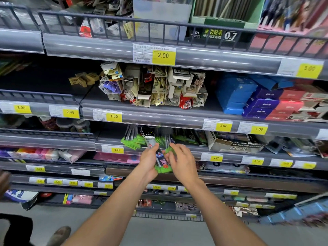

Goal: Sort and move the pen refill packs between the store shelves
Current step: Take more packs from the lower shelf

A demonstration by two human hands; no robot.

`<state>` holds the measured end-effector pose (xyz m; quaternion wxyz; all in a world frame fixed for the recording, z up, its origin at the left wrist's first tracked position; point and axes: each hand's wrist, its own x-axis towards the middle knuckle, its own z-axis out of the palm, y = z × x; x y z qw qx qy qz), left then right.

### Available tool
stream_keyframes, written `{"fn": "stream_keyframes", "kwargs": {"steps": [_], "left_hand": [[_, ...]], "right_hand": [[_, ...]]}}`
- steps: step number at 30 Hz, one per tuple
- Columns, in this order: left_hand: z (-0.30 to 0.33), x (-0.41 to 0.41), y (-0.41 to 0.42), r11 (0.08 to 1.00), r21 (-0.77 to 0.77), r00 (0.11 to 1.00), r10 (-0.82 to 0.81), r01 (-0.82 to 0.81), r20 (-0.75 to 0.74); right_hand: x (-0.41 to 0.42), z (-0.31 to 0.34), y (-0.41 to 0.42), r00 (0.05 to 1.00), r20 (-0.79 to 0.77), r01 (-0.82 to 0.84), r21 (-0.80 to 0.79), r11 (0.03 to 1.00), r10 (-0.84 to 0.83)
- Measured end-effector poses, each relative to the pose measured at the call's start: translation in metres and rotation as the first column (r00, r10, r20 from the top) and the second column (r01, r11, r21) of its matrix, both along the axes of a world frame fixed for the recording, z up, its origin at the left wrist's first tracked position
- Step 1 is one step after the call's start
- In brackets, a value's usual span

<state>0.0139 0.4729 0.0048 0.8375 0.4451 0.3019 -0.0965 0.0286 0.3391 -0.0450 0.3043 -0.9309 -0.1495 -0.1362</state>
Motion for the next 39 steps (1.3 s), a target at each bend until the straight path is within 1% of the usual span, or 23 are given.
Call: {"fn": "stream_keyframes", "kwargs": {"steps": [2, 4, 6, 7, 9, 11, 13, 15, 17, 19, 20, 21, 22, 24, 26, 28, 29, 31, 34, 39], "left_hand": [[-0.004, -0.001, 0.005, 0.996, 0.084, 1.0, -0.009, 0.007, 0.013], [-0.008, -0.004, 0.01, 0.988, 0.157, 1.0, -0.013, 0.01, 0.015], [-0.008, -0.008, 0.015, 0.986, 0.169, 1.0, -0.009, 0.006, 0.017], [-0.007, -0.01, 0.017, 0.988, 0.155, 1.0, -0.011, 0.009, 0.015], [-0.004, -0.013, 0.019, 0.994, 0.109, 1.0, -0.018, 0.017, 0.009], [-0.001, -0.016, 0.023, 0.996, 0.08, 0.999, -0.03, 0.028, 0.012], [0.001, -0.018, 0.027, 0.997, 0.075, 0.999, -0.038, 0.036, 0.023], [0.003, -0.019, 0.029, 0.997, 0.07, 0.999, -0.032, 0.03, 0.027], [0.006, -0.019, 0.028, 0.999, 0.043, 0.999, -0.021, 0.02, 0.026], [0.01, -0.018, 0.022, 1.0, 0.001, 0.999, -0.02, 0.02, 0.036], [0.014, -0.018, 0.018, 0.999, -0.031, 0.999, -0.024, 0.026, 0.042], [0.018, -0.02, 0.014, 0.996, -0.079, 0.998, -0.031, 0.035, 0.049], [0.023, -0.022, 0.01, 0.988, -0.141, 0.997, -0.047, 0.054, 0.058], [0.03, -0.027, 0.005, 0.962, -0.246, 0.991, -0.101, 0.119, 0.083], [0.033, -0.033, 0.0, 0.954, -0.259, 0.987, -0.132, 0.151, 0.089], [0.037, -0.039, -0.006, 0.96, -0.218, 0.984, -0.159, 0.174, 0.084], [0.039, -0.043, -0.011, 0.959, -0.211, 0.981, -0.176, 0.191, 0.086], [0.047, -0.05, -0.024, 0.948, -0.233, 0.975, -0.198, 0.217, 0.1], [0.058, -0.062, -0.048, 0.934, -0.244, 0.964, -0.239, 0.26, 0.114], [0.077, -0.083, -0.106, 0.851, -0.255, 0.887, -0.421, 0.458, 0.189]], "right_hand": [[0.007, -0.002, -0.002, 0.989, -0.14, -0.05, -0.031, 0.998, 0.045], [0.012, -0.002, -0.004, 0.972, -0.22, -0.111, -0.095, 0.989, 0.088], [0.015, -0.005, -0.003, 0.964, -0.247, -0.149, -0.191, 0.97, 0.1], [0.015, -0.007, -0.003, 0.971, -0.222, -0.14, -0.232, 0.963, 0.088], [0.017, -0.009, 0.0, 0.993, -0.104, -0.071, -0.254, 0.965, 0.046], [0.019, -0.003, 0.004, 0.999, 0.047, 0.008, -0.199, 0.98, 0.001], [0.02, 0.005, 0.005, 0.977, 0.208, 0.061, -0.108, 0.992, -0.037], [0.012, 0.014, 0.002, 0.928, 0.361, 0.104, -0.026, 0.994, -0.088], [-0.008, 0.022, 0.0, 0.885, 0.46, 0.063, 0.019, 0.998, -0.065], [-0.034, 0.025, 0.001, 0.813, 0.58, -0.031, -0.047, 0.998, 0.052], [-0.049, 0.025, 0.003, 0.788, 0.605, -0.075, -0.094, 0.993, 0.116], [-0.061, 0.025, 0.005, 0.794, 0.585, -0.115, -0.126, 0.985, 0.167], [-0.071, 0.026, 0.005, 0.821, 0.536, -0.143, -0.136, 0.98, 0.194], [-0.082, 0.031, -0.002, 0.88, 0.429, -0.172, -0.113, 0.979, 0.204], [-0.087, 0.043, -0.013, 0.911, 0.341, -0.216, -0.084, 0.973, 0.232], [-0.091, 0.057, -0.026, 0.92, 0.265, -0.28, -0.065, 0.958, 0.287], [-0.093, 0.063, -0.032, 0.919, 0.251, -0.298, -0.064, 0.952, 0.305], [-0.097, 0.072, -0.044, 0.909, 0.289, -0.295, -0.064, 0.953, 0.3], [-0.108, 0.083, -0.063, 0.9, 0.373, -0.214, -0.068, 0.975, 0.224], [-0.146, 0.102, -0.122, 0.886, 0.448, -0.109, -0.05, 0.993, 0.12]]}}
